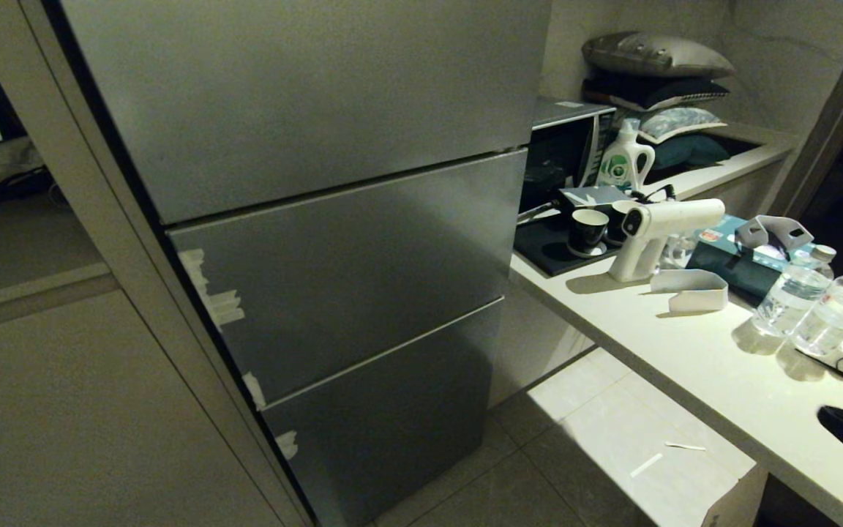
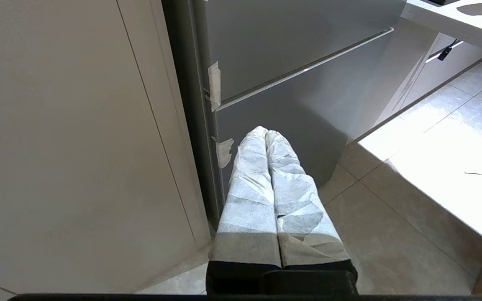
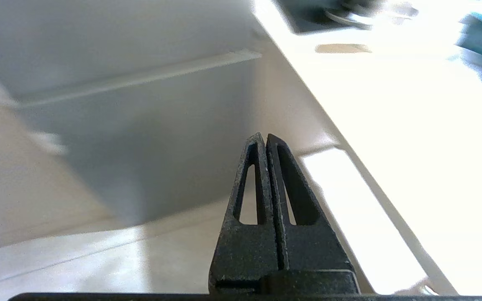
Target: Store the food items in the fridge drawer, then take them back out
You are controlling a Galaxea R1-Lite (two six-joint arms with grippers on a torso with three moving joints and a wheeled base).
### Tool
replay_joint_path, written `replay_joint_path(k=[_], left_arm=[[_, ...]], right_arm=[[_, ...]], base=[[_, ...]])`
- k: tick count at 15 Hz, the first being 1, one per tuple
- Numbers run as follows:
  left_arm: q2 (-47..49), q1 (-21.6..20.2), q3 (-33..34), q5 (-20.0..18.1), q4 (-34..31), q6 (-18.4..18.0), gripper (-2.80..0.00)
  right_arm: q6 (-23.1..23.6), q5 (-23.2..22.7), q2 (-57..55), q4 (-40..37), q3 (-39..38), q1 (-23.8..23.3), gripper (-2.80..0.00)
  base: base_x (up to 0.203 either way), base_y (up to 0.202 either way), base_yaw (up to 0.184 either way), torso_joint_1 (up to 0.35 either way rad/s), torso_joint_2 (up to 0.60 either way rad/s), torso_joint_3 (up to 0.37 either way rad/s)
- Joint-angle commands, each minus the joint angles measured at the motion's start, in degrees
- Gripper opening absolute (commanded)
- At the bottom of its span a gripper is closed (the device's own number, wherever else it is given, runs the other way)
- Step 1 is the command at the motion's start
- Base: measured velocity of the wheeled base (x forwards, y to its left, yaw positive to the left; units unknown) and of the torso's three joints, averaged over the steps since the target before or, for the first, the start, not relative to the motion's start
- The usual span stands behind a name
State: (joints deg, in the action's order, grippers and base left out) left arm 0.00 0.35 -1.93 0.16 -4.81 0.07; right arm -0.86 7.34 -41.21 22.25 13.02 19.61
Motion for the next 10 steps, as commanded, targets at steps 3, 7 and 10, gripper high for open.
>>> replay_joint_path(k=[3, 7, 10], left_arm=[[0.1, 0.0, 0.0, 0.0, 0.0, 0.0, -2.8], [0.1, 0.0, 0.0, 0.0, 0.0, 0.0, -2.8], [0.1, 0.0, -0.1, 0.0, 0.0, 0.0, -2.8]], right_arm=[[2.1, -3.3, 25.7, -9.9, -13.9, -12.4, -2.8], [2.9, -7.3, 29.2, -17.0, -14.7, -19.5, -2.8], [4.2, -7.9, 39.6, -17.3, -14.7, -20.1, -2.8]], base=[[0.0, 0.0, 0.0, 0.0, 0.0, 0.0], [0.0, 0.0, 0.0, 0.0, 0.0, 0.0], [0.0, 0.0, 0.0, 0.0, 0.0, 0.0]])
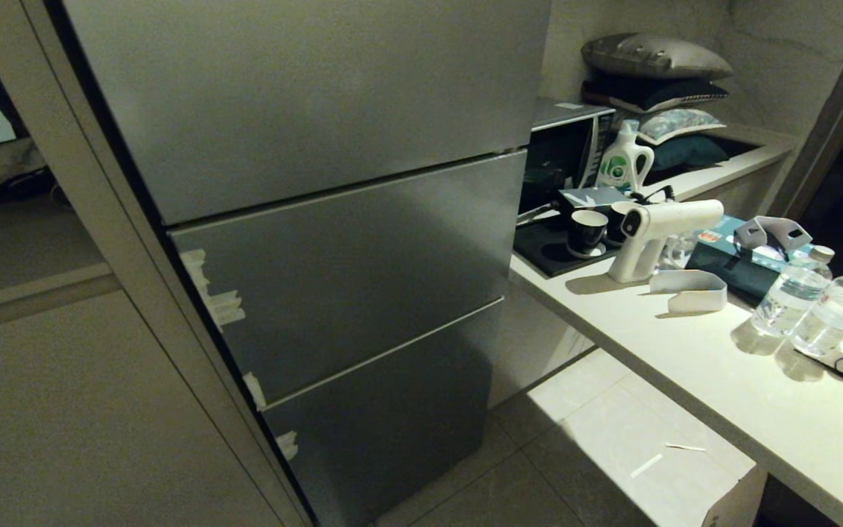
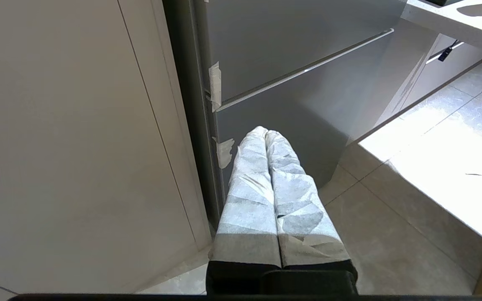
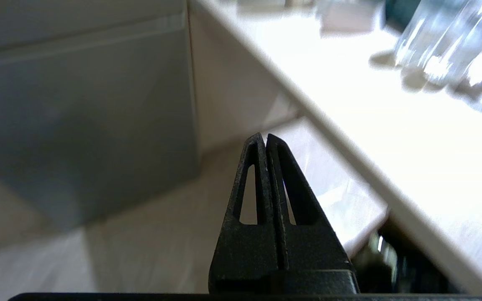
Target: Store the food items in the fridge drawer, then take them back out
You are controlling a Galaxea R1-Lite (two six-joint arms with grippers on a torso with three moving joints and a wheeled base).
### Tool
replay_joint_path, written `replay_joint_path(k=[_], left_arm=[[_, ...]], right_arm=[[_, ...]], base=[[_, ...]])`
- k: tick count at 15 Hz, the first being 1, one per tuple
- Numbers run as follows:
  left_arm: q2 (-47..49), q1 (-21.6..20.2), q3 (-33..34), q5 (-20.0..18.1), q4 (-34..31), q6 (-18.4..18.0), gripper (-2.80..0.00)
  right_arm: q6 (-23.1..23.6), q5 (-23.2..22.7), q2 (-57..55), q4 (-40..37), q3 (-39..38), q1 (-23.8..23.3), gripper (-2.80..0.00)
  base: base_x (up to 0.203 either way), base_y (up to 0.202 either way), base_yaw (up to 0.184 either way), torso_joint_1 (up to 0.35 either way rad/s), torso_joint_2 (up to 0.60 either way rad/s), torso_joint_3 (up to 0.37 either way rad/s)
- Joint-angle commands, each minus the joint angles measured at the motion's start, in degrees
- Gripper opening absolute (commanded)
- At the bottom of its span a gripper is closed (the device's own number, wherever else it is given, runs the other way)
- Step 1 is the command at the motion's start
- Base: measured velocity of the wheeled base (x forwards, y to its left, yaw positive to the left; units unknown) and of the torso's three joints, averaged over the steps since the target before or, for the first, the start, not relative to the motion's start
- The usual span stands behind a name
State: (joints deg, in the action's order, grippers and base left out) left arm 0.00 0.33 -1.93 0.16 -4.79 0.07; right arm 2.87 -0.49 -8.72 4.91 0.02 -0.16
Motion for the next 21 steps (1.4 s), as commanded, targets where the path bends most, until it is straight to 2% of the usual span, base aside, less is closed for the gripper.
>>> replay_joint_path(k=[1, 2, 5, 7, 8, 21], left_arm=[[0.1, 0.0, 0.0, 0.0, 0.0, 0.0, -2.8], [0.1, 0.0, 0.0, 0.0, 0.0, 0.0, -2.8], [0.1, 0.0, 0.0, 0.0, 0.0, 0.0, -2.8], [0.1, 0.0, -0.1, 0.0, 0.0, 0.0, -2.8], [0.1, 0.0, 0.0, 0.0, 0.0, 0.0, -2.8], [0.1, 0.0, 0.0, 0.0, 0.0, 0.0, -2.8]], right_arm=[[1.6, -0.1, 9.0, -0.1, -1.8, -0.3, -2.8], [2.6, -0.1, 9.0, -0.1, -1.8, -0.2, -2.8], [1.3, 0.0, 8.7, -0.1, -1.7, -0.3, -2.8], [-2.9, 0.2, 8.8, 0.0, -1.8, -0.3, -2.8], [-3.6, 1.4, 8.8, 0.0, -1.8, -0.3, -2.8], [-3.2, 1.5, 8.7, 0.1, -1.8, -0.3, -2.8]], base=[[0.0, 0.0, 0.0, 0.0, 0.0, 0.0], [0.0, 0.0, 0.0, 0.0, 0.0, 0.0], [0.0, 0.0, 0.0, 0.0, 0.0, 0.0], [0.0, 0.0, 0.0, 0.0, 0.0, 0.0], [0.0, 0.0, 0.0, 0.0, 0.0, 0.0], [0.0, 0.0, 0.0, 0.0, 0.0, 0.0]])
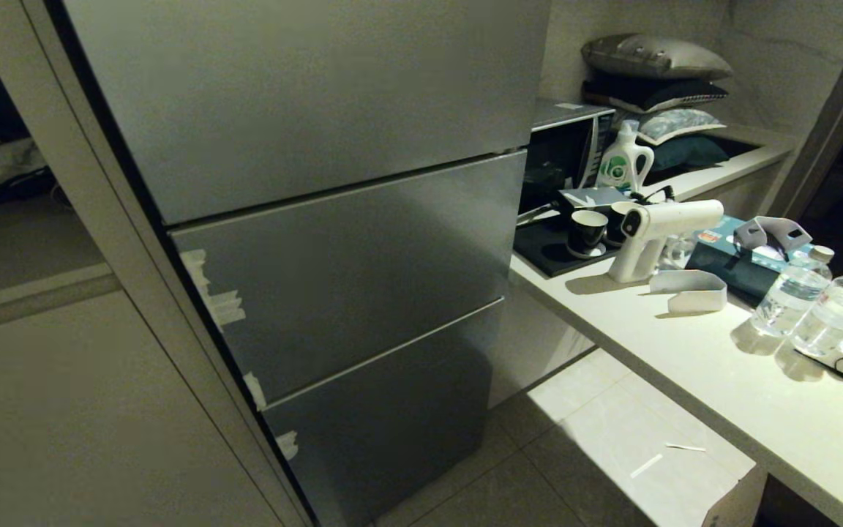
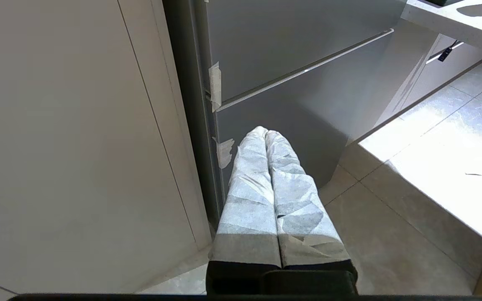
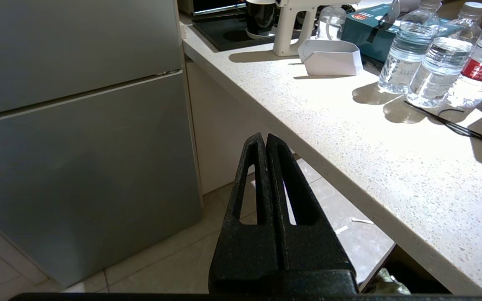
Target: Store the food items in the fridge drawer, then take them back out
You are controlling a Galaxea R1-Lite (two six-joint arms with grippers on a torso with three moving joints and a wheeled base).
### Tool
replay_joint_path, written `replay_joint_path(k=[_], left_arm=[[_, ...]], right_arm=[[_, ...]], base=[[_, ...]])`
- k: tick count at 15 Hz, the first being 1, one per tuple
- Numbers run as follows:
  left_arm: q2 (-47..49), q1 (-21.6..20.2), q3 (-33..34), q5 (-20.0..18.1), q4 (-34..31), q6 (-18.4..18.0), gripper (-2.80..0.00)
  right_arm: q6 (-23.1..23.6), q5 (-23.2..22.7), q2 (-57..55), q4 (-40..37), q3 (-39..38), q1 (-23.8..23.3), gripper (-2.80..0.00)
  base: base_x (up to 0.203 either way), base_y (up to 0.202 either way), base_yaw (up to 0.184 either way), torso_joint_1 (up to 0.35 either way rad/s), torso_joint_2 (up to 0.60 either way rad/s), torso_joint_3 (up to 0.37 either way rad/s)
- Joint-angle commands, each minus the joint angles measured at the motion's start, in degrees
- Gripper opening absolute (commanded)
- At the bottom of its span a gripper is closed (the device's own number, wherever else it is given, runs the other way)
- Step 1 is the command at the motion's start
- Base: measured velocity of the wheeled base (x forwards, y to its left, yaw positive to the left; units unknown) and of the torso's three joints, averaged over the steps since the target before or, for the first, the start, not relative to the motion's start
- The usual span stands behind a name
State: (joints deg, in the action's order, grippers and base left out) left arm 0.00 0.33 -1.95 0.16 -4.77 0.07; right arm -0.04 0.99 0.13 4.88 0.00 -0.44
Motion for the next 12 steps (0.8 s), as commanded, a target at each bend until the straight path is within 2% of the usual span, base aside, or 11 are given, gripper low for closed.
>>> replay_joint_path(k=[1, 6, 12], left_arm=[[0.1, 0.0, 0.0, 0.0, 0.0, 0.0, -2.8], [0.1, 0.0, 0.0, 0.0, 0.0, 0.0, -2.8], [0.1, 0.0, 0.0, 0.0, 0.0, 0.0, -2.8]], right_arm=[[-0.7, 0.1, -0.1, 0.1, -1.8, 0.0, -2.8], [-0.4, 0.1, -0.1, 0.0, -1.7, 0.0, -2.8], [-0.7, 0.0, -0.1, 0.1, -1.7, 0.0, -2.8]], base=[[0.0, 0.0, 0.0, 0.0, 0.0, 0.0], [0.001, 0.013, -0.002, 0.002, 0.0, 0.0], [0.001, 0.181, -0.002, 0.003, 0.0, 0.002]])
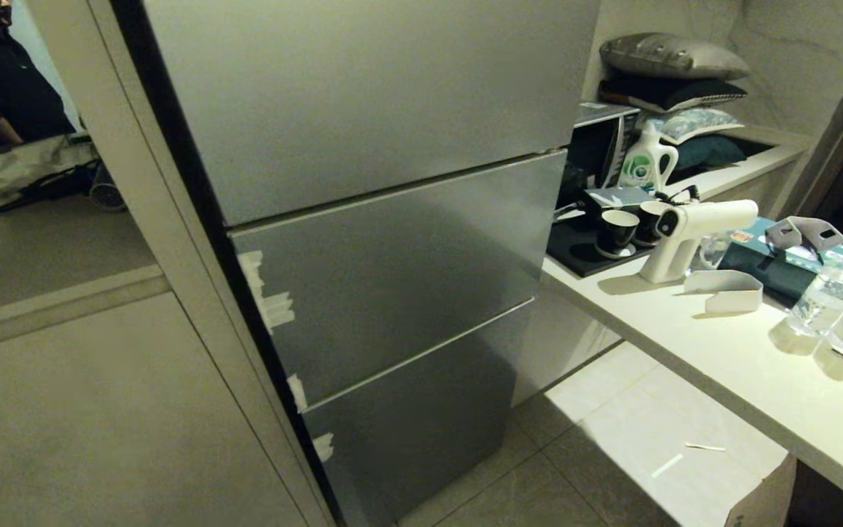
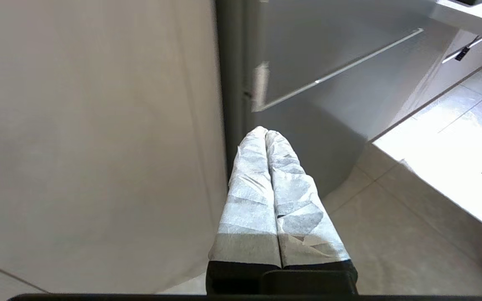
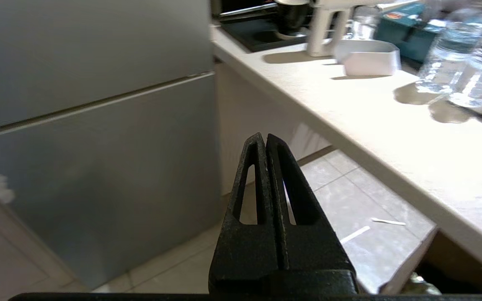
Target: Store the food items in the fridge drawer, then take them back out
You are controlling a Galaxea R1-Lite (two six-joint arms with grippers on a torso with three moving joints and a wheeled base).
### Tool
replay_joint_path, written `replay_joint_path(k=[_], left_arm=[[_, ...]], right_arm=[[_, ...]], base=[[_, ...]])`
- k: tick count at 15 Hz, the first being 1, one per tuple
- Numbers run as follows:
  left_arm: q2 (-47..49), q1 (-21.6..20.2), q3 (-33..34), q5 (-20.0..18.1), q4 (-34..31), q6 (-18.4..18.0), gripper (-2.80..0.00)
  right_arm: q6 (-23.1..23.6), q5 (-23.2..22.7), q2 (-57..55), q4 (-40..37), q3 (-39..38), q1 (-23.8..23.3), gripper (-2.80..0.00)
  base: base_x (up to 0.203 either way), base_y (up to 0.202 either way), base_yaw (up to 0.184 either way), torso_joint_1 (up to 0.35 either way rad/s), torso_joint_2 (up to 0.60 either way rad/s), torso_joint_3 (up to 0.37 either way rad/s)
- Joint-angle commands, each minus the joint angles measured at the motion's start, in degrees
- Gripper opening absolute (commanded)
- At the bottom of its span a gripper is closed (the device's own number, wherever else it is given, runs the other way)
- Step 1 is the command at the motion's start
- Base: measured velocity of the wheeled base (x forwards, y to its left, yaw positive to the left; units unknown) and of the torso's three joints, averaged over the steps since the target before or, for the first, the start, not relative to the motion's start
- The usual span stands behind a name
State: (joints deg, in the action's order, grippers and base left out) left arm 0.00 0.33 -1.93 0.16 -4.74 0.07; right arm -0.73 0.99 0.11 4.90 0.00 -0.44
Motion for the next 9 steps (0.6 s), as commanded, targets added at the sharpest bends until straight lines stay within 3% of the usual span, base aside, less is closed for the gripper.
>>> replay_joint_path(k=[1, 6, 9], left_arm=[[0.1, 0.0, 0.0, 0.0, 0.0, 0.0, -2.8], [0.1, 0.0, 0.0, 0.0, -0.1, 0.0, -2.8], [0.1, 0.0, 0.0, 0.0, -0.1, 0.0, -2.8]], right_arm=[[-0.1, 0.0, 0.0, 0.1, -1.8, 0.0, -2.8], [0.0, 0.0, -0.1, 0.1, -1.7, 0.0, -2.8], [0.0, 0.0, -0.1, 0.1, -1.7, 0.0, -2.8]], base=[[0.0, 0.193, 0.0, -0.001, 0.0, -0.001], [0.0, 0.186, -0.002, -0.001, 0.0, 0.001], [0.0, 0.028, 0.001, -0.001, 0.0, 0.001]])
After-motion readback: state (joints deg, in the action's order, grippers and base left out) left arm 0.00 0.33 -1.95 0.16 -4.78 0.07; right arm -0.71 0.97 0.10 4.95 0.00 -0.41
